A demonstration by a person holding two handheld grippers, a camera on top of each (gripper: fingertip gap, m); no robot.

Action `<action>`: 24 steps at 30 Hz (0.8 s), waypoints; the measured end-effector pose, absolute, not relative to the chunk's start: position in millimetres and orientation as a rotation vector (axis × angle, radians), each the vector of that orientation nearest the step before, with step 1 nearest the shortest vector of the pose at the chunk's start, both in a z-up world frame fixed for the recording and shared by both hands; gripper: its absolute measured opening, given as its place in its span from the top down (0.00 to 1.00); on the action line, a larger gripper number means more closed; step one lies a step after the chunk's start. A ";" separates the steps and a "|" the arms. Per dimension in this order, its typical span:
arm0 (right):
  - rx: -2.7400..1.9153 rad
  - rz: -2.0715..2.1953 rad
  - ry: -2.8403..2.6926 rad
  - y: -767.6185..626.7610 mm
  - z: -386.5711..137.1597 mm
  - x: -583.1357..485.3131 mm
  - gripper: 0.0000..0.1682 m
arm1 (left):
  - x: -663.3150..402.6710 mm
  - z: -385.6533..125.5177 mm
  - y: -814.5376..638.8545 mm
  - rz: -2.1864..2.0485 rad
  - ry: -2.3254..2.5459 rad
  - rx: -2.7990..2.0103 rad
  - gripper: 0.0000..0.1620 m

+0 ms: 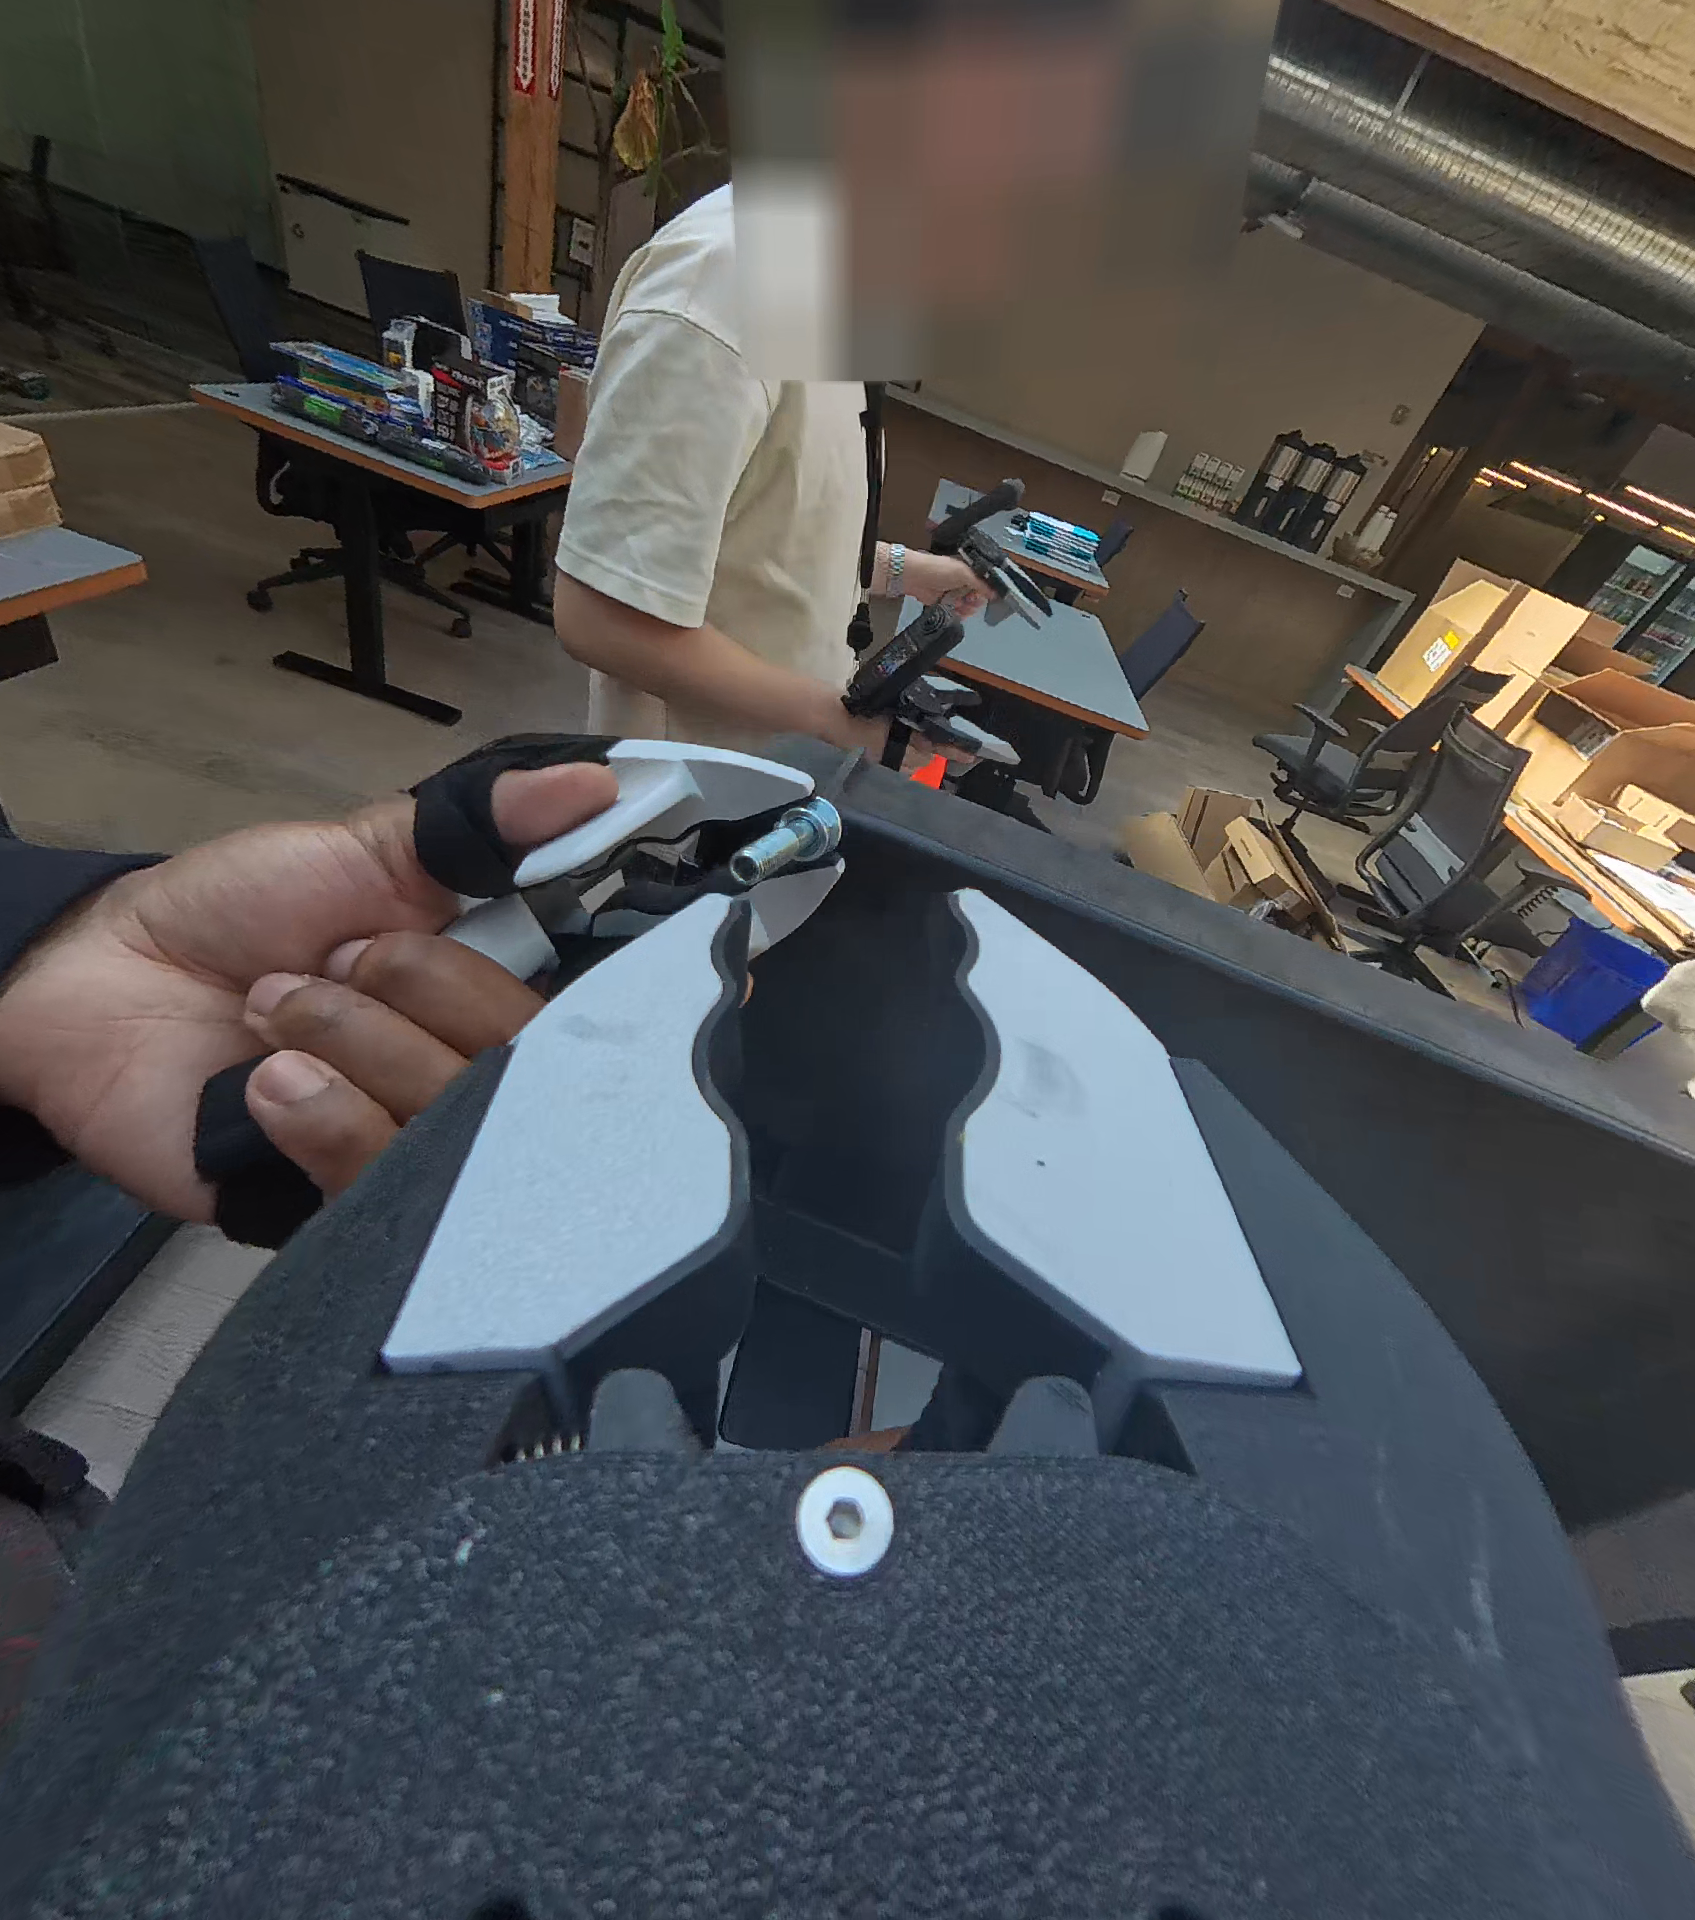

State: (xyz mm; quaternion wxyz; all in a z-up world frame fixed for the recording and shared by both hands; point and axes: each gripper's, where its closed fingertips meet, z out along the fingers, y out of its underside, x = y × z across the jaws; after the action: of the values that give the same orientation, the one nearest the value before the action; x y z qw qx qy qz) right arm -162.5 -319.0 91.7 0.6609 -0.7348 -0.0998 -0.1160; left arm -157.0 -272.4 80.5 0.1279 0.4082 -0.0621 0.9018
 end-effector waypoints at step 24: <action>-1.787 -0.425 -0.294 -269.9 69.9 -178.0 0.91 | -165.1 66.5 -273.0 2.576 -0.060 1.265 0.91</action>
State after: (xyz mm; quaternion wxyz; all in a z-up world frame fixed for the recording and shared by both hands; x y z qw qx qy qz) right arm -178.0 -269.9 69.9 0.5976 -0.7702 -0.1269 -0.1831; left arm -165.1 -273.0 66.5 0.1351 0.4366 -0.0207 0.8892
